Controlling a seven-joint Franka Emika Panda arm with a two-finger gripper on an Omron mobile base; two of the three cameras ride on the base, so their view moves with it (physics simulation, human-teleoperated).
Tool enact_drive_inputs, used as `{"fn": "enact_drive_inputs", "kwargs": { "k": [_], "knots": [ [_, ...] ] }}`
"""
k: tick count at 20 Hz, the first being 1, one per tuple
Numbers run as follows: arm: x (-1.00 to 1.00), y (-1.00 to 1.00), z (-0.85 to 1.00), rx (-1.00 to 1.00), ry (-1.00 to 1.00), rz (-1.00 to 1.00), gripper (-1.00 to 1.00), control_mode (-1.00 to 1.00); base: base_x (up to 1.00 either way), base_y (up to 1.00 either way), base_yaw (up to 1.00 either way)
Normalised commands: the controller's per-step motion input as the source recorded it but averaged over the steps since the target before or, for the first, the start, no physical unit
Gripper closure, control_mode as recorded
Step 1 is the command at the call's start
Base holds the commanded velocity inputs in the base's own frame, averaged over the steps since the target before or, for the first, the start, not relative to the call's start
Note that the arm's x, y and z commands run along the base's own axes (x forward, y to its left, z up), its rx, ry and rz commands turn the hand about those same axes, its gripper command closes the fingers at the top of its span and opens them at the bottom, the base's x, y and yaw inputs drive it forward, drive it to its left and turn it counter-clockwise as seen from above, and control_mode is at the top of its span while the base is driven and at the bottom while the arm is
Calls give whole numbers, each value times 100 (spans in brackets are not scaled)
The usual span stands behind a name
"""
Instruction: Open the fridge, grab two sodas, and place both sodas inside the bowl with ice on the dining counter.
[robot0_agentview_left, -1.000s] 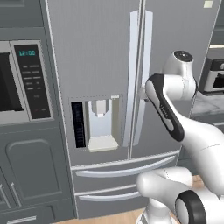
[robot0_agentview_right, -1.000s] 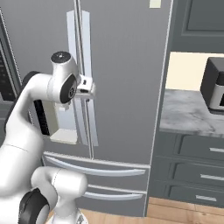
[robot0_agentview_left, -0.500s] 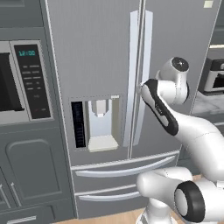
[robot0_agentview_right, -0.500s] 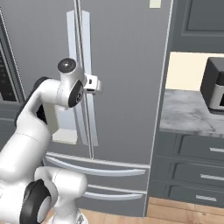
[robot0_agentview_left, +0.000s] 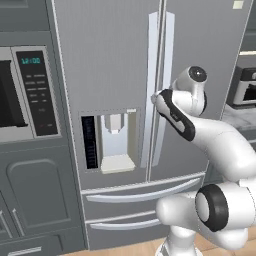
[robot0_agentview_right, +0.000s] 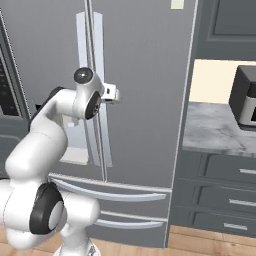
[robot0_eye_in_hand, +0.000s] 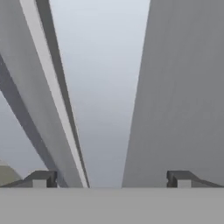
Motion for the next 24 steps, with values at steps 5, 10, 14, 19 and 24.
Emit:
{"fn": "enact_drive_inputs", "kwargs": {
  "k": [5,10,14,19,24],
  "knots": [
    [45,0,-8,0,0,0,-100,-100,0,0,0],
    [40,0,-14,0,0,0,-100,-100,0,0,0],
    [31,0,-21,0,0,0,-100,-100,0,0,0],
    [41,0,-19,0,0,-1,-100,-100,0,0,0],
    [56,0,-32,0,-1,0,100,-100,0,0,0]
  ]
}}
